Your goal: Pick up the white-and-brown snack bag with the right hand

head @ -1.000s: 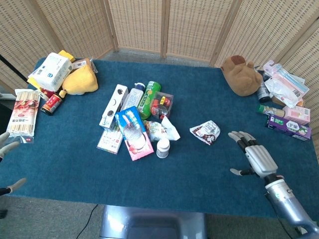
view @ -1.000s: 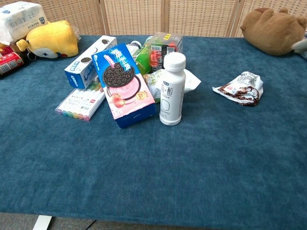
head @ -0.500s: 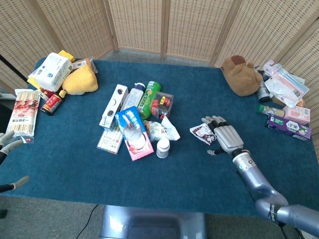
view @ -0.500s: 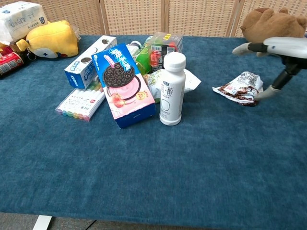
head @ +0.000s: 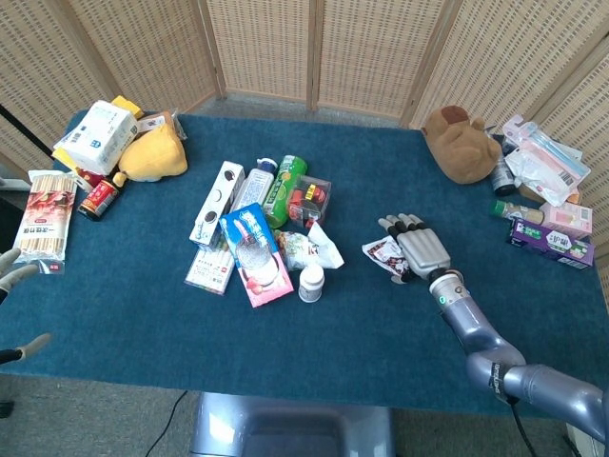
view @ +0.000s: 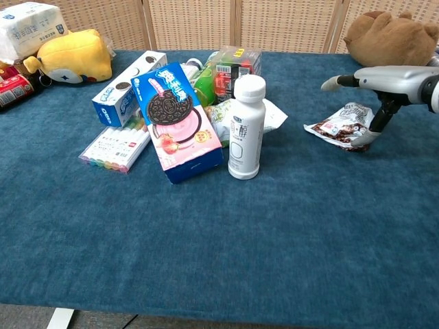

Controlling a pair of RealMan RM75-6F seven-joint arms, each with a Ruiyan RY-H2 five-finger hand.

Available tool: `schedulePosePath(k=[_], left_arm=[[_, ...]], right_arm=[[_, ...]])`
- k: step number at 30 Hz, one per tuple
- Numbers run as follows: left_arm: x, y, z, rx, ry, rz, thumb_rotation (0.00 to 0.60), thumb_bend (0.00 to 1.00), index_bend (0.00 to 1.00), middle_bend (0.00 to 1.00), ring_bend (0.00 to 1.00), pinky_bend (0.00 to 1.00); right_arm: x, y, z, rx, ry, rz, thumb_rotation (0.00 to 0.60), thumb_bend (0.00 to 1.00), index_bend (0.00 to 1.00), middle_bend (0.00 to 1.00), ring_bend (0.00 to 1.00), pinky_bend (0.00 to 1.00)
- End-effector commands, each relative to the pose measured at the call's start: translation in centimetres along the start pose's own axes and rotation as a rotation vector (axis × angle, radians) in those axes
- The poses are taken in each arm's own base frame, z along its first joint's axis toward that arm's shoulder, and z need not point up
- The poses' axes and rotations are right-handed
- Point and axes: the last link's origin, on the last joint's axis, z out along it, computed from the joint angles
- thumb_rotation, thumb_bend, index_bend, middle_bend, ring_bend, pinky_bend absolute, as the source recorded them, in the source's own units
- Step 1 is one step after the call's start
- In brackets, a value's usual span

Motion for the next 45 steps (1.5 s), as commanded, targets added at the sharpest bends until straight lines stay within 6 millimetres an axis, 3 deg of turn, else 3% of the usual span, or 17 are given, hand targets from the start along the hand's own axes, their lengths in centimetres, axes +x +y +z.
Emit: schedulePosePath(k=[1,7,10,12,13,14,16,18,20,25,34,45], left_arm=[[0.0,0.0,0.0,0.002,0.0,0.002,0.6,0.0,0.19,0.0,0.0,0.0],[-0.1,-0.1,0.1,0.009,-0.001,0.007,0.6,0.0,0.19,0.0,0.0,0.0],[-0.2,-0.1,0.1,0.012,-0.002,0.008,0.6,0.0,0.19,0.0,0.0,0.0],[-0.2,-0.2,0.1,0.013,-0.004,0.009,0.6,0.0,0.19,0.0,0.0,0.0],[-0.2,-0.2,0.1,0.014,-0.004,0.01,0.6,0.0,0.19,0.0,0.0,0.0],[-0.2,-0.2,0.1,0.015,-0.005,0.011,0.6,0.0,0.19,0.0,0.0,0.0],[-0.2,-0.2,0.1,0.016,-0.003,0.012,0.6,0.0,0.19,0.0,0.0,0.0],[-0.1,-0.2,0.1,0.016,0.001,0.013,0.6,0.0,0.19,0.0,0.0,0.0],[-0.1,-0.2,0.0,0.015,0.003,0.012,0.6,0.0,0.19,0.0,0.0,0.0],[-0.1,-0.1,0.0,0.012,0.001,0.01,0.6,0.0,0.19,0.0,0.0,0.0],[-0.1,0.2,-0.1,0.0,0.002,0.003,0.6,0.0,0.19,0.0,0.0,0.0],[0.2,0.4,-0.3,-0.015,0.004,-0.017,0.6,0.0,0.19,0.0,0.0,0.0]], right_arm=[[-0.5,0.0,0.4,-0.001,-0.017,-0.016,0.6,0.1,0.0,0.0,0.0,0.0],[-0.7,0.3,1.0,-0.01,-0.025,-0.03,0.6,0.11,0.0,0.0,0.0,0.01],[-0.8,0.4,1.2,-0.014,-0.029,-0.035,0.6,0.11,0.0,0.02,0.01,0.16],[-0.8,0.5,1.4,-0.016,-0.019,-0.04,0.6,0.13,0.01,0.2,0.15,0.37],[-0.9,0.5,1.5,-0.017,-0.02,-0.042,0.6,0.15,0.05,0.35,0.3,0.49],[-0.9,0.6,1.5,-0.018,-0.022,-0.042,0.6,0.16,0.13,0.5,0.44,0.6],[-1.0,0.8,1.5,-0.019,-0.025,-0.043,0.6,0.19,0.29,0.69,0.63,0.76],[-0.9,0.9,1.2,-0.018,-0.01,-0.031,0.6,0.21,0.39,0.8,0.72,0.87],[-0.9,1.1,0.9,-0.017,-0.001,-0.025,0.6,0.22,0.42,0.85,0.77,0.94],[0.2,1.8,-0.1,-0.013,0.039,0.003,0.6,0.24,0.44,0.86,0.78,0.96],[4.8,2.4,-2.1,-0.004,0.154,0.011,0.6,0.25,0.45,0.88,0.8,0.98],[11.6,-0.9,-4.5,0.054,0.286,-0.016,0.6,0.25,0.45,0.88,0.8,0.98]])
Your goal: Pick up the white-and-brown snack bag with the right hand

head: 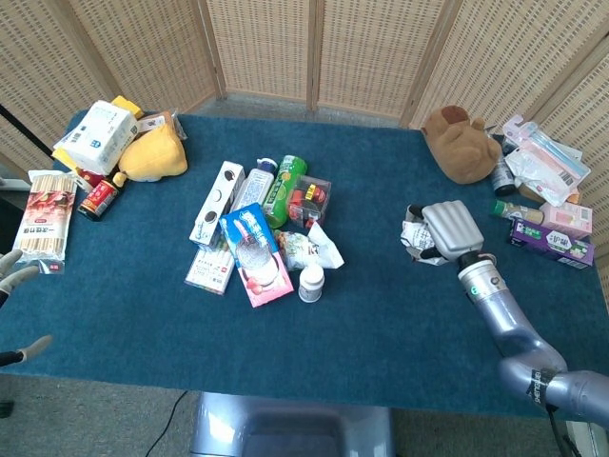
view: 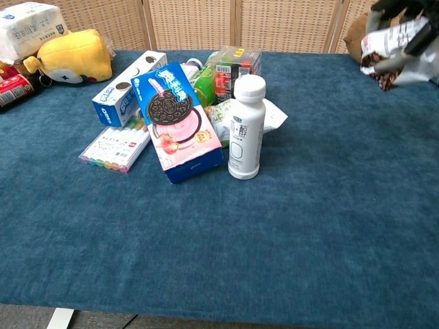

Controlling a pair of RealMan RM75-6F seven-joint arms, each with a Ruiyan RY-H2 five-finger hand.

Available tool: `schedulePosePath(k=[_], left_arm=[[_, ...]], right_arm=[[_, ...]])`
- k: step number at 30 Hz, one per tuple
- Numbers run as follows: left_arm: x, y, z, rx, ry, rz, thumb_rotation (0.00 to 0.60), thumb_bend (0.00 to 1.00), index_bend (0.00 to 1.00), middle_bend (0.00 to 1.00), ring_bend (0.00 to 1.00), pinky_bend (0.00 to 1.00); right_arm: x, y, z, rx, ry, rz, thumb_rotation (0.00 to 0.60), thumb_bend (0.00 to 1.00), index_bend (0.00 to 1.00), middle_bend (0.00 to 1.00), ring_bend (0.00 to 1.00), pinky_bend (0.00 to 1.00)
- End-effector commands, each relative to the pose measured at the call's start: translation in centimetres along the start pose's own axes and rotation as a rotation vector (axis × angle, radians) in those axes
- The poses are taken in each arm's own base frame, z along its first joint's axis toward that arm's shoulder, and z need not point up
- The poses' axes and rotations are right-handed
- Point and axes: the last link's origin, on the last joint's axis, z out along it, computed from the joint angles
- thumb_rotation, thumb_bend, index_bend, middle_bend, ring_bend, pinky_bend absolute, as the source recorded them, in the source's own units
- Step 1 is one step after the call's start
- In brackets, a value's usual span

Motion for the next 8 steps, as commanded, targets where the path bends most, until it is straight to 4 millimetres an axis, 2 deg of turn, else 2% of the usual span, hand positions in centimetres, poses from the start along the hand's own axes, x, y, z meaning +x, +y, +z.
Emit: schedulePosePath(k=[1,8], left_arm=[[0.1,0.0,0.0,-0.002,-0.001,-0.004,0.6,0.0,0.19,0.0,0.0,0.0],[0.3,-0.2,-0.1,0.001,0.001,-0.012,0.6,0.0,0.18,0.0,0.0,0.0]], right_arm=[[2.8,-1.6,-0.1,0.017,0.056,-0.009,0.6,0.25,0.46,0.88,0.8,0.98],[4.9,-4.2,-0.4,0.049,0.083,-0.022,0.6,0.25,0.45,0.88,0.8,0.98]])
